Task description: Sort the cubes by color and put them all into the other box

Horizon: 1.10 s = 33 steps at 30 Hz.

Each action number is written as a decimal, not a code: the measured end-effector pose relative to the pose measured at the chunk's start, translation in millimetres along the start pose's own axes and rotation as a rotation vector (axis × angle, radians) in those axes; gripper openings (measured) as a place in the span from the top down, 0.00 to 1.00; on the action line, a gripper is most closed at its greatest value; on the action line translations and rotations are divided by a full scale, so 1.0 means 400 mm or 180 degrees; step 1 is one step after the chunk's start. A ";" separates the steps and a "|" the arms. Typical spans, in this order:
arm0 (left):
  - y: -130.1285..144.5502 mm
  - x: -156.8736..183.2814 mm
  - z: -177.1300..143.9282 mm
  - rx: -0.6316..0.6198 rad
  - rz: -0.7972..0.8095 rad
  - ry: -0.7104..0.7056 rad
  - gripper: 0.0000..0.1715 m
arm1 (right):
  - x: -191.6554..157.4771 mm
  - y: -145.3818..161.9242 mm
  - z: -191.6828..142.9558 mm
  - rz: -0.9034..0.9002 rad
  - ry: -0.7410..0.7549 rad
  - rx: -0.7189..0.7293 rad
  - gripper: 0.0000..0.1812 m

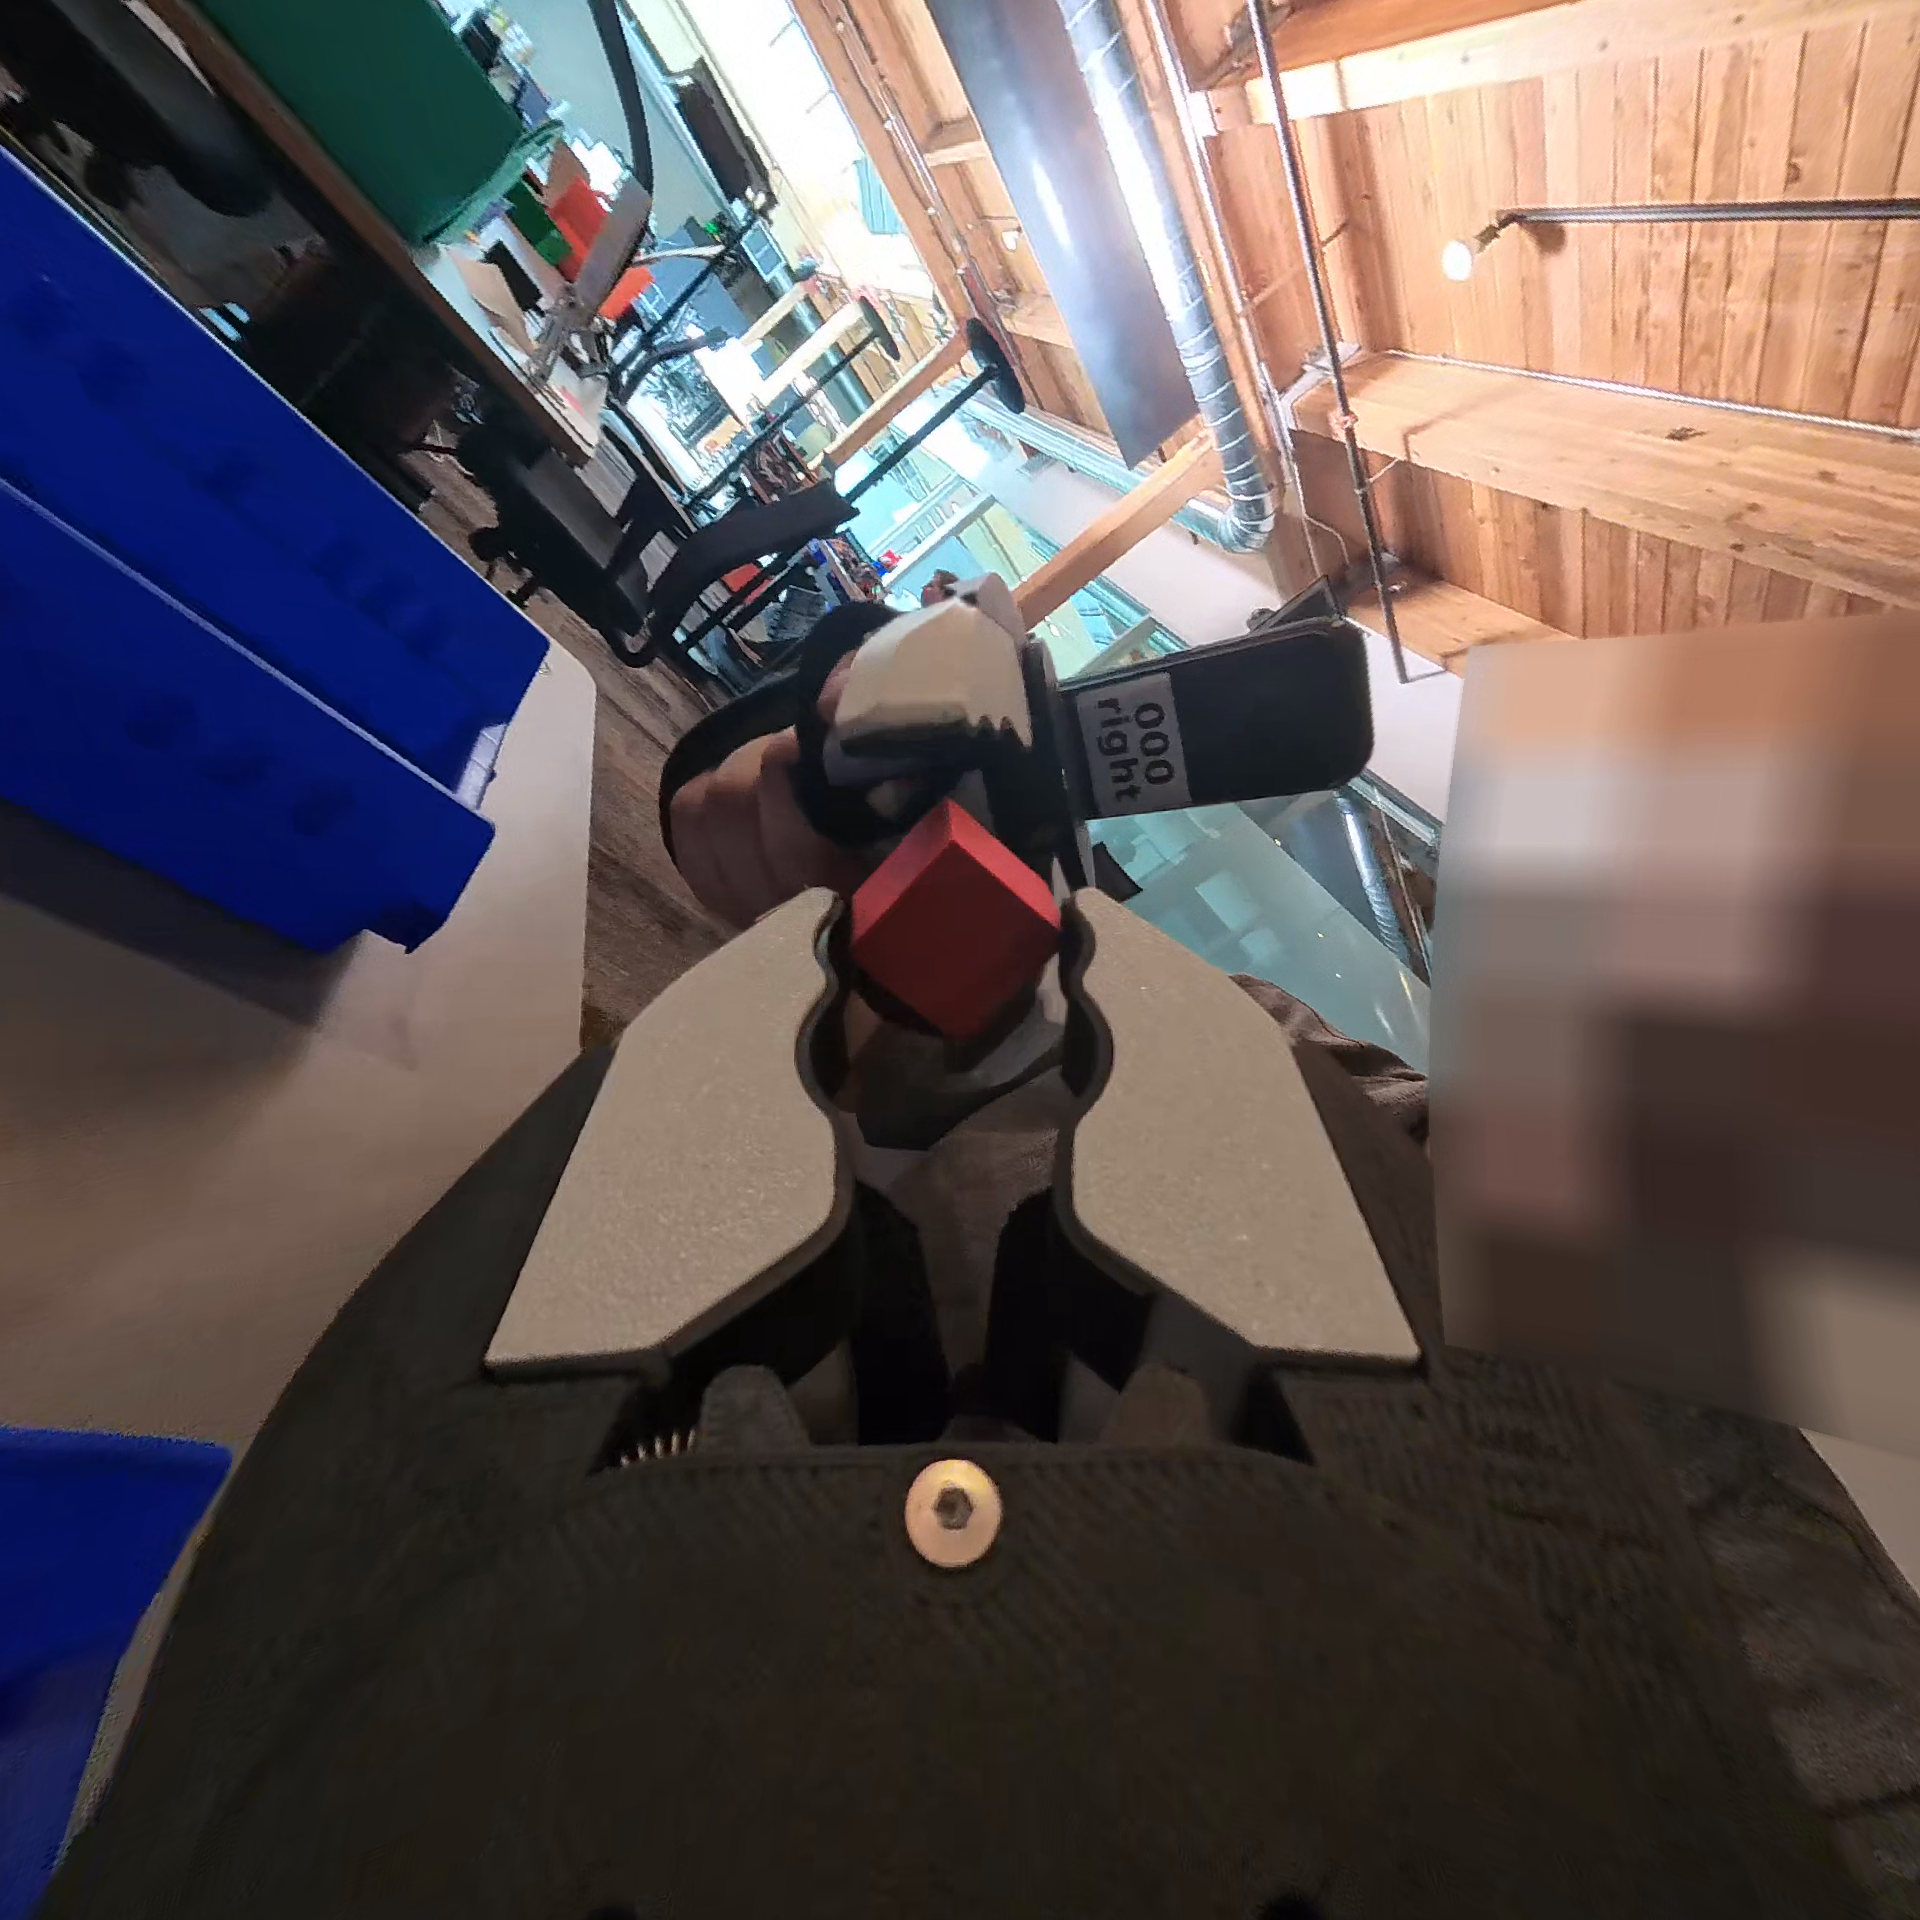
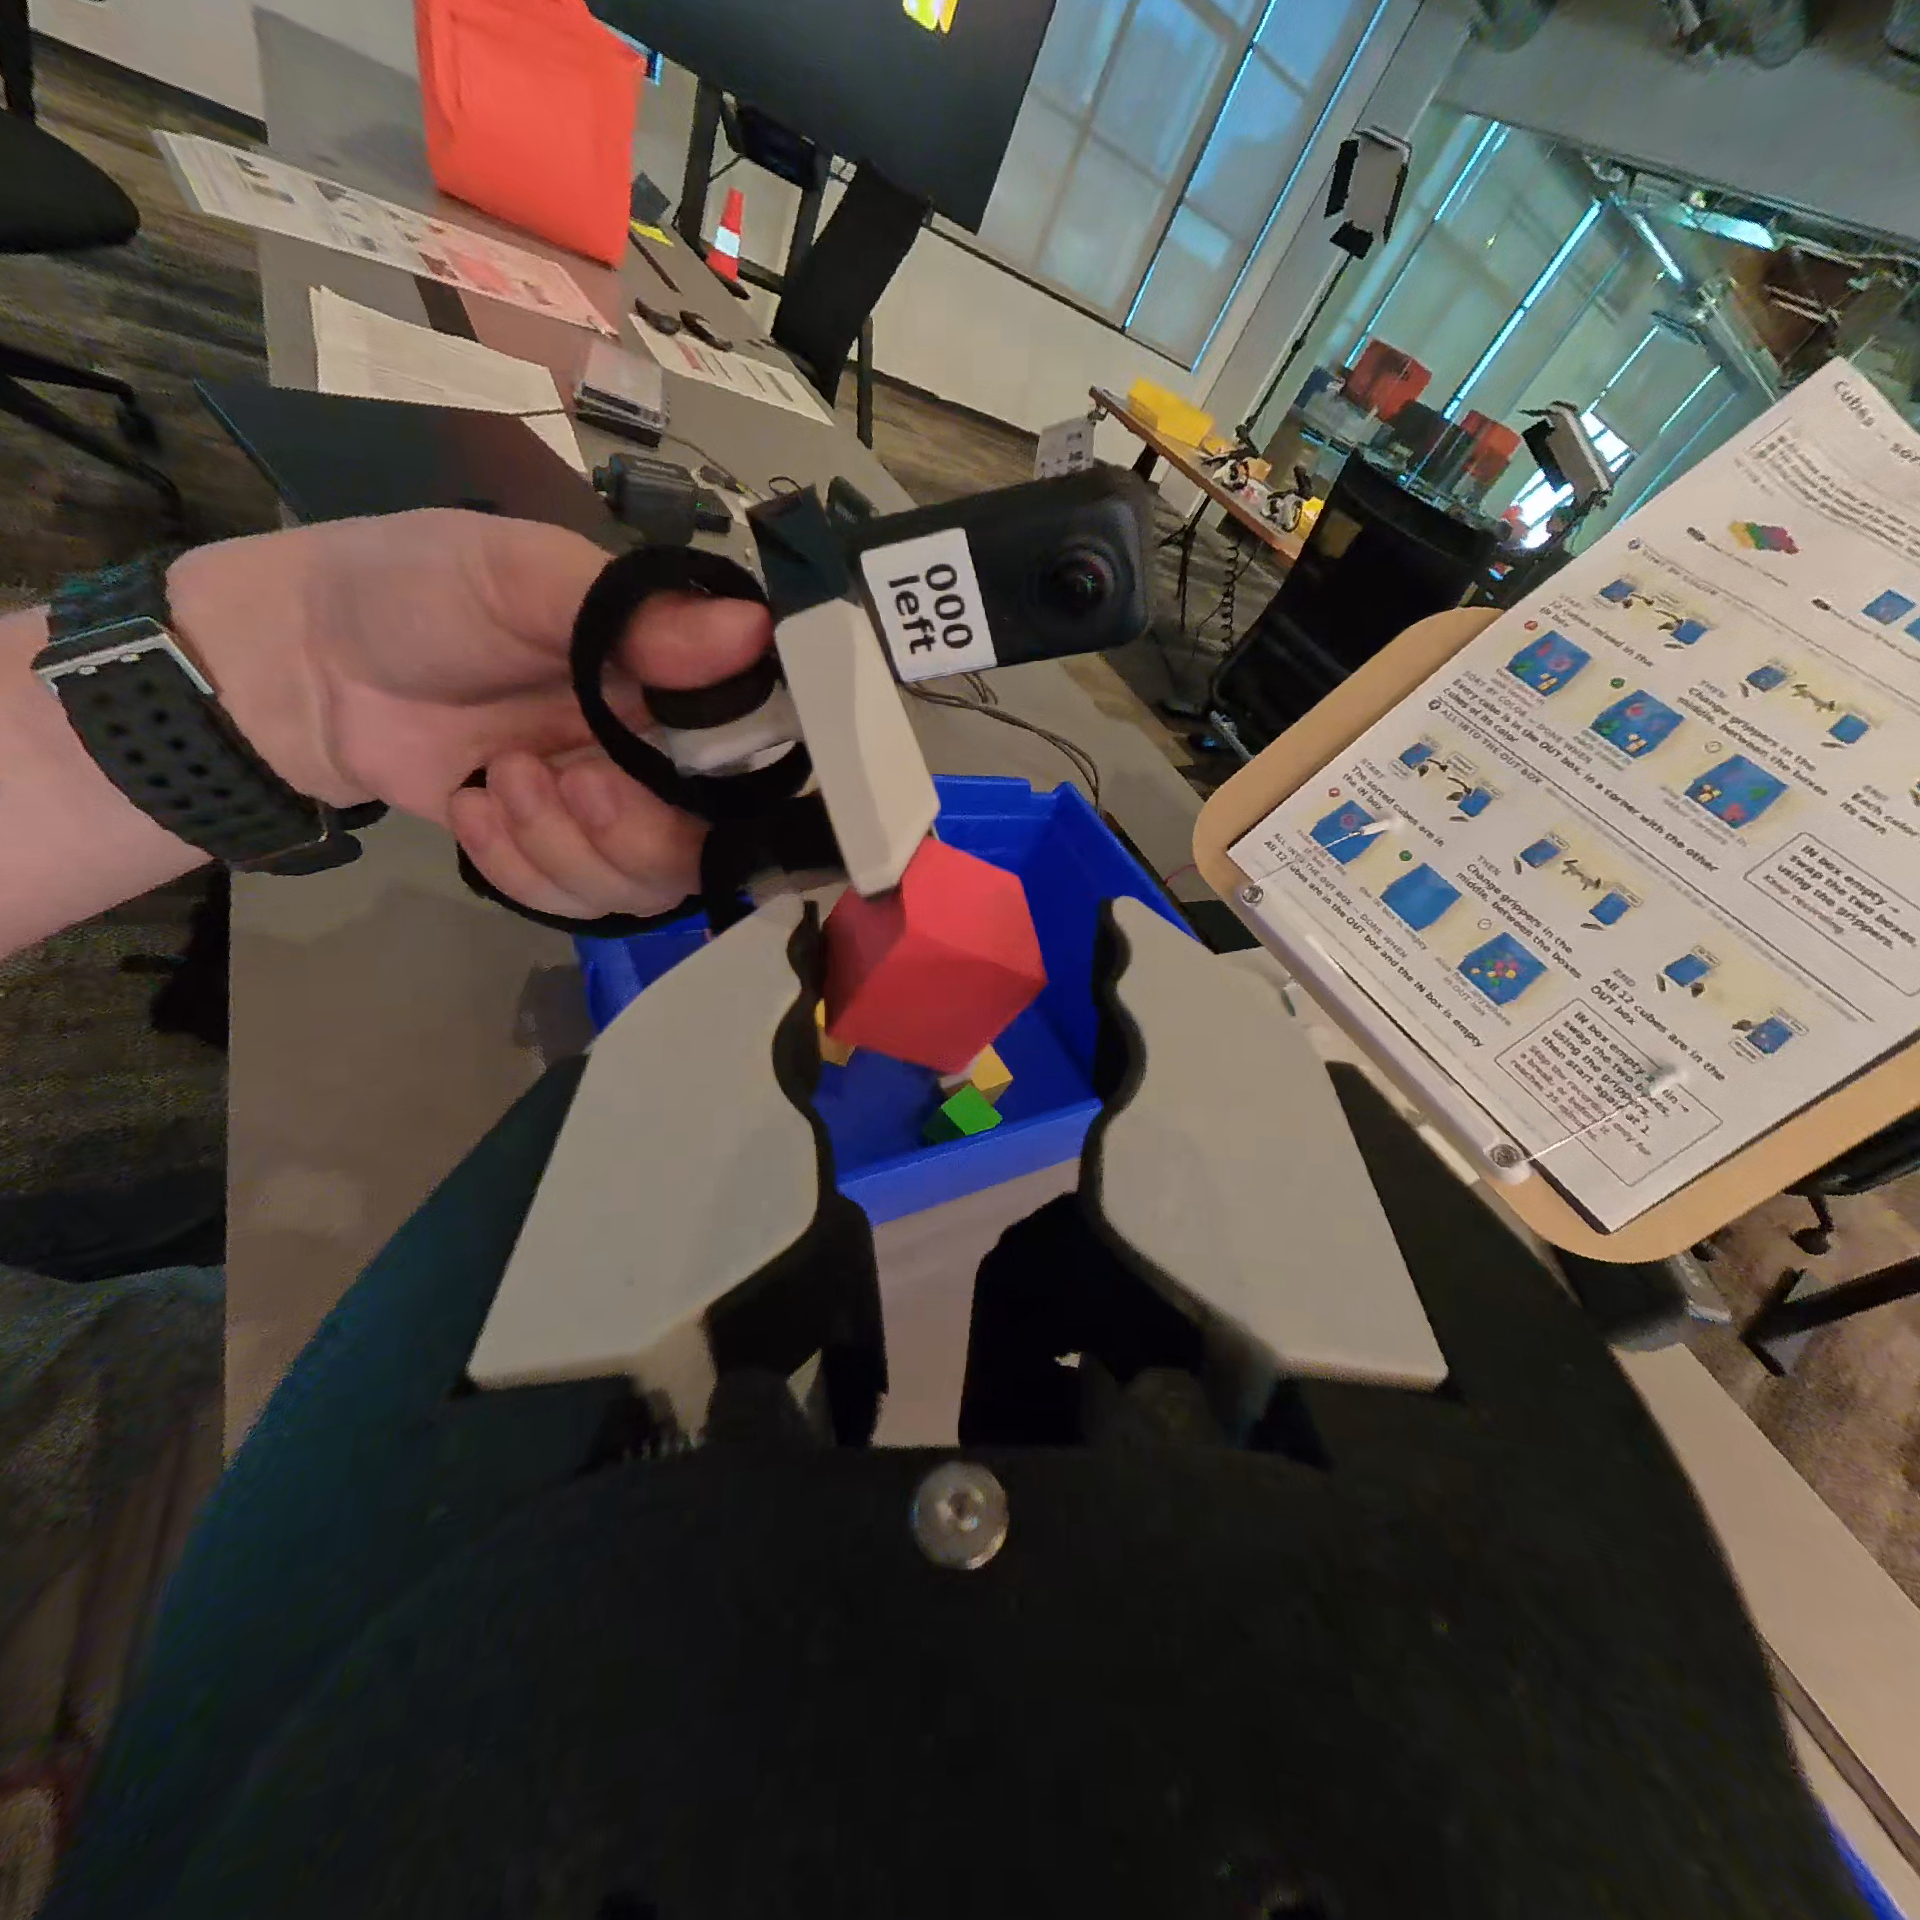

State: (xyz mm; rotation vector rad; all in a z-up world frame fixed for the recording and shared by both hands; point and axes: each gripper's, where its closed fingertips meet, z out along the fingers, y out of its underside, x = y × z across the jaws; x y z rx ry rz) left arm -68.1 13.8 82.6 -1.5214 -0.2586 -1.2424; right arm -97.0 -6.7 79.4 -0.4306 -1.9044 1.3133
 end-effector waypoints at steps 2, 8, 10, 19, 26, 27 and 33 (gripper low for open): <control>0.004 -0.001 0.002 0.0004 0.0002 0.0003 0.78 | -0.011 -0.002 0.002 -0.0009 -0.0050 0.0032 0.77; 0.011 0.000 0.002 0.0049 0.0019 0.0065 0.77 | -0.024 0.000 0.000 -0.0019 -0.0058 0.0059 0.80; 0.004 0.004 0.003 0.0134 0.0081 0.0057 0.76 | -0.024 -0.001 -0.005 -0.0026 -0.0062 0.0083 0.80; -0.039 0.009 -0.069 0.0461 0.0818 -0.0896 0.77 | 0.066 0.025 -0.096 -0.0042 0.0232 -0.0135 0.80; -0.007 0.048 -0.123 0.0463 0.1138 -0.1320 0.80 | 0.306 0.233 -0.272 0.0310 0.0797 -0.1532 0.80; -0.011 0.056 -0.130 0.0482 0.1181 -0.1357 0.80 | 0.339 0.280 -0.300 0.0397 0.0832 -0.1839 0.80; -0.032 0.107 -0.169 0.0655 0.1489 -0.1510 0.82 | 0.426 0.557 -0.412 0.1132 0.0663 -0.3328 0.80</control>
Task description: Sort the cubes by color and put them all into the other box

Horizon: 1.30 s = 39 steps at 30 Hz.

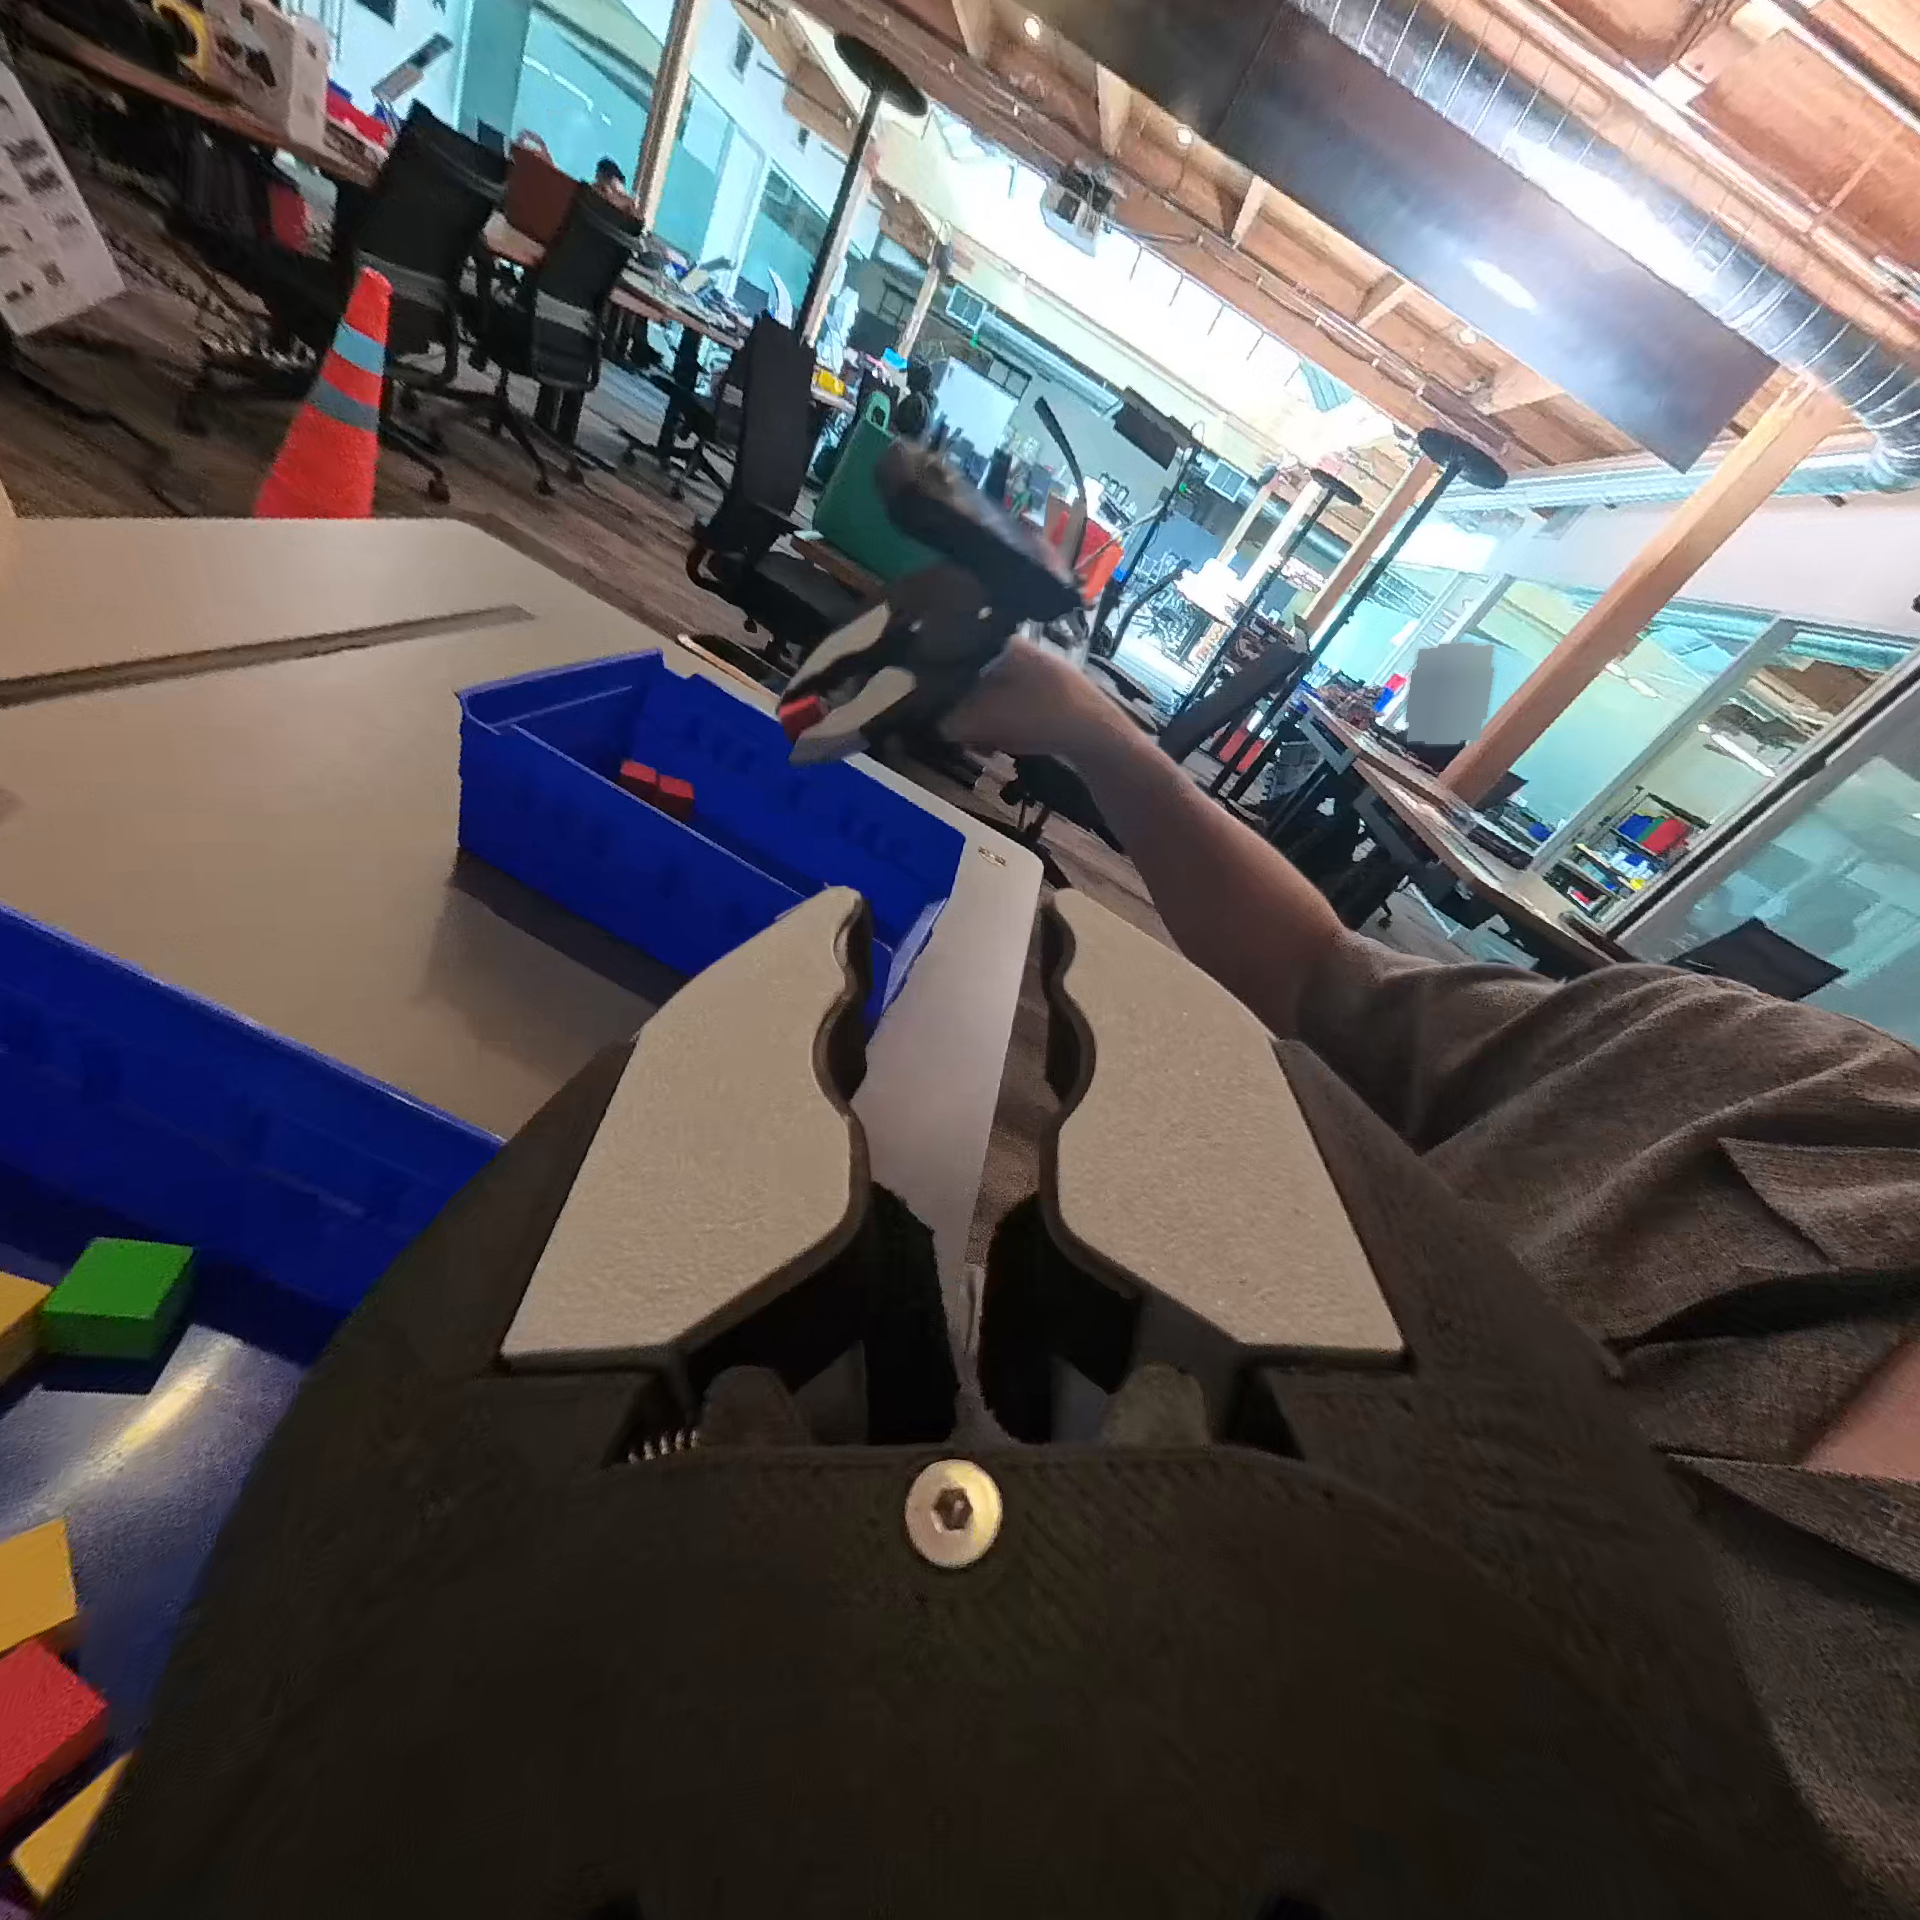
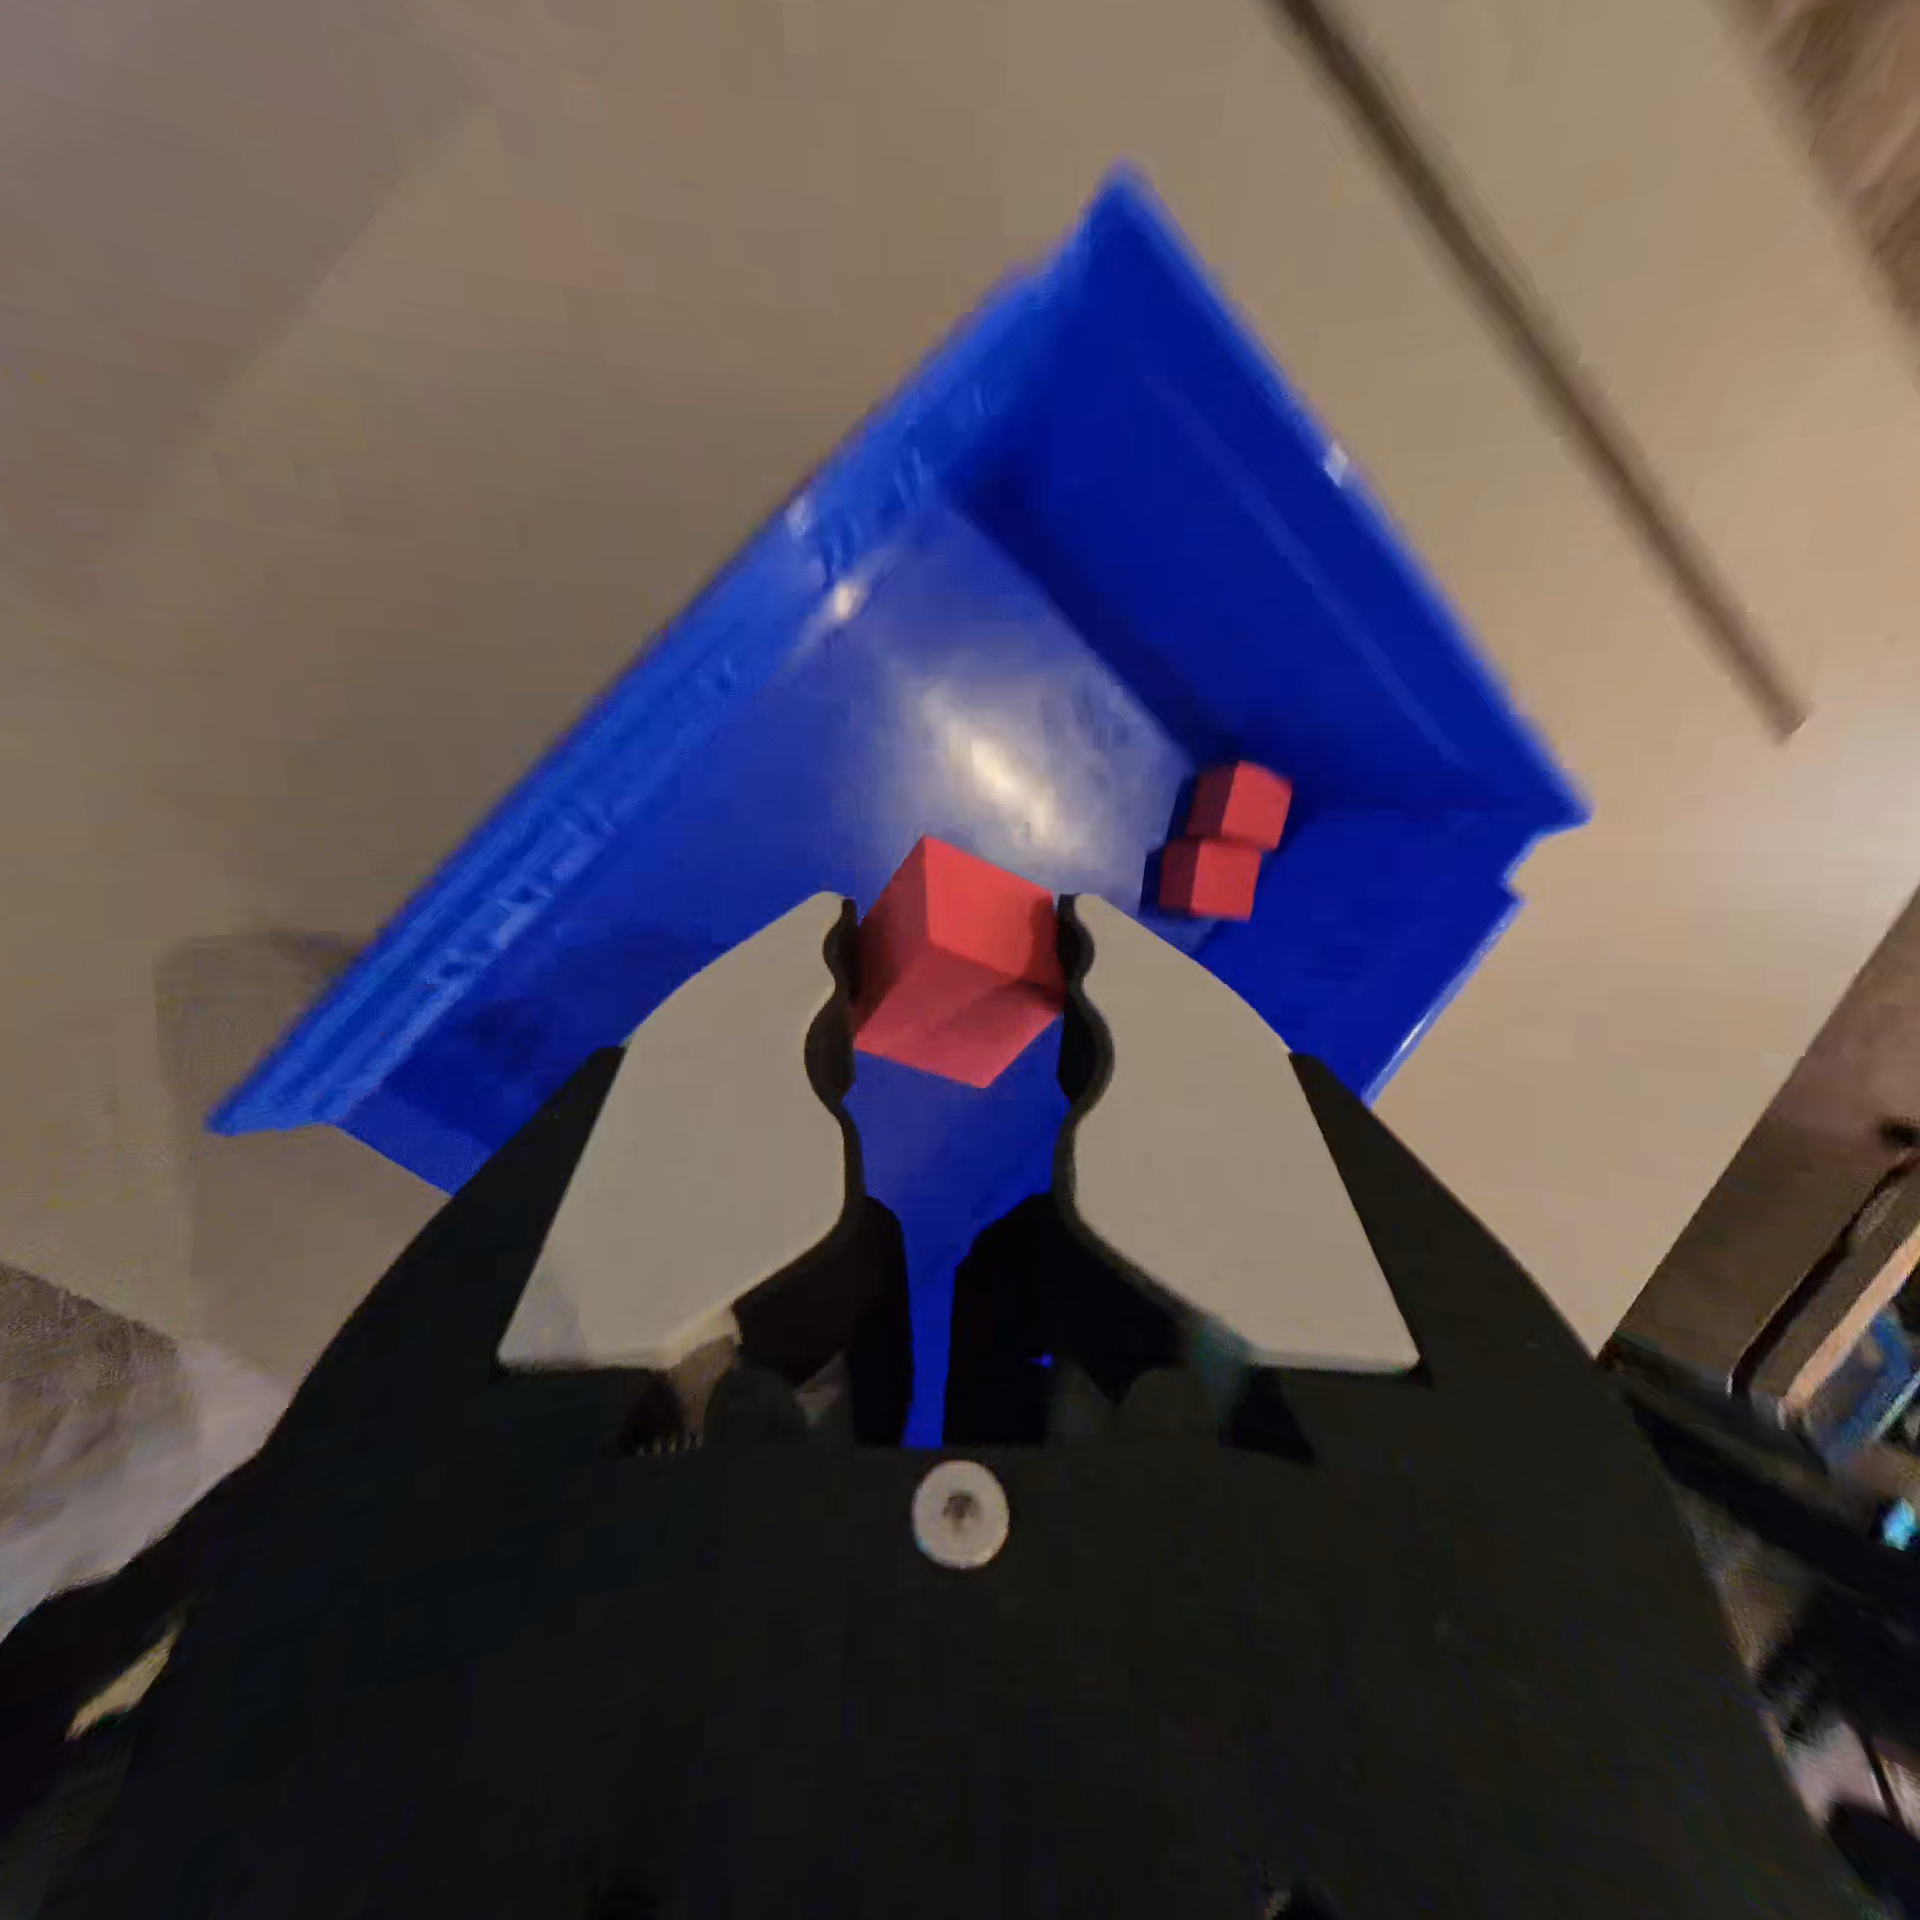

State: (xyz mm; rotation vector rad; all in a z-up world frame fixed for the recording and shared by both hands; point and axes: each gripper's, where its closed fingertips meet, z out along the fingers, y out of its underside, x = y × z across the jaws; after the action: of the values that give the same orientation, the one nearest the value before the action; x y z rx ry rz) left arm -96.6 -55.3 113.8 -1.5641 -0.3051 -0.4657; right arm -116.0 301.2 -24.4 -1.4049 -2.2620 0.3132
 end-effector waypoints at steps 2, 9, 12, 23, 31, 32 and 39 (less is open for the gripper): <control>-0.007 0.007 -0.014 0.0023 0.0043 -0.0018 0.82 | 0.009 0.055 0.060 0.0088 -0.0138 -0.0401 0.80; -0.014 -0.008 -0.053 0.0022 0.0255 -0.0368 0.82 | -0.041 0.178 0.191 0.0379 -0.0608 -0.1293 0.79; -0.017 -0.008 -0.060 0.0039 0.0264 -0.0379 0.82 | -0.038 0.190 0.221 0.0513 -0.0681 -0.1367 0.80; -0.009 -0.016 -0.052 -0.0044 0.0326 -0.0452 0.82 | 0.048 0.218 0.289 0.0671 -0.0518 -0.1631 0.79; -0.003 -0.022 -0.048 -0.0083 0.0317 -0.0491 0.82 | 0.095 0.215 0.325 0.0792 -0.0512 -0.1689 0.79; -0.002 -0.022 -0.048 -0.0089 0.0321 -0.0495 0.82 | 0.104 0.213 0.327 0.0800 -0.0487 -0.1687 0.79; 0.006 -0.024 -0.047 -0.0145 0.0321 -0.0498 0.88 | 0.137 0.215 0.337 0.0837 -0.0411 -0.1771 0.79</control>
State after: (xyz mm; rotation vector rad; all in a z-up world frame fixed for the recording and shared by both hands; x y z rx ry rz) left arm -105.9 -73.4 107.4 -1.6556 -0.3353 -0.2740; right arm -135.2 395.2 -163.4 -2.0176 -2.3741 -0.1706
